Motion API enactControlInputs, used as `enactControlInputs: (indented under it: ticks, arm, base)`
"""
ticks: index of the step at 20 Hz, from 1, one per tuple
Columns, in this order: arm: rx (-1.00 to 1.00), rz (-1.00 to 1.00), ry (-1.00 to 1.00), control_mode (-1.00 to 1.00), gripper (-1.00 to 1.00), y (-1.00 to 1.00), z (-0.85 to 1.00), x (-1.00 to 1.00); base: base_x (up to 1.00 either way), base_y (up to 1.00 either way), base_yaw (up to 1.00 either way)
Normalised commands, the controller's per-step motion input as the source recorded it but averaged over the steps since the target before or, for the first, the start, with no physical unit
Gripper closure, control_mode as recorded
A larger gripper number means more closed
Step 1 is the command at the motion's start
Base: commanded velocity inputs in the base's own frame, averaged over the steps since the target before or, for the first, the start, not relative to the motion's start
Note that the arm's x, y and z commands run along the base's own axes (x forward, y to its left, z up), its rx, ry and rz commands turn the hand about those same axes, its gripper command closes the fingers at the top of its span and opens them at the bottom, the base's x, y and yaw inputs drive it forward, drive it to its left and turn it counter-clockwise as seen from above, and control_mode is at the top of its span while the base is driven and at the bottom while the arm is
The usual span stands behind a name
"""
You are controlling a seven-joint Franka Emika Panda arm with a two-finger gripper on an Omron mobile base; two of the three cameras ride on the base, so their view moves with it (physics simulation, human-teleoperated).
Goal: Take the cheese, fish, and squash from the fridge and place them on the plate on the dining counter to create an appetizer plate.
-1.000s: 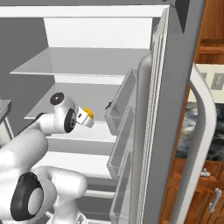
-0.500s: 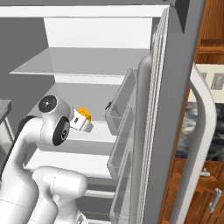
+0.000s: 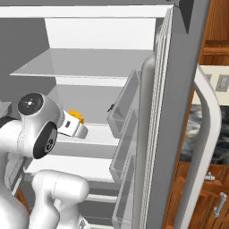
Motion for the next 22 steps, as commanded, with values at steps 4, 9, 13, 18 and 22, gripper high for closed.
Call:
enactControlInputs:
  ticks: [4, 9, 13, 18, 22]
  arm:
    - [-0.05, 0.12, 0.00, -1.00, 1.00, 0.10, 0.36, -1.00]
    - [-0.07, 0.09, 0.00, -1.00, 1.00, 0.23, 0.00, -0.89]
    - [-0.03, 0.04, 0.00, -1.00, 1.00, 0.24, 0.00, -0.46]
    - [0.00, 0.01, 0.00, 1.00, 1.00, 0.01, 0.00, -0.18]
    - [0.00, 0.00, 0.00, 1.00, 1.00, 0.00, 0.00, 0.00]
  base:
    - [0.00, 0.00, 0.00]
    - [0.00, 0.00, 0.00]
    - [0.00, 0.00, 0.00]
    - [-0.39, 0.00, 0.03]
    - [-0.90, 0.00, 0.01]
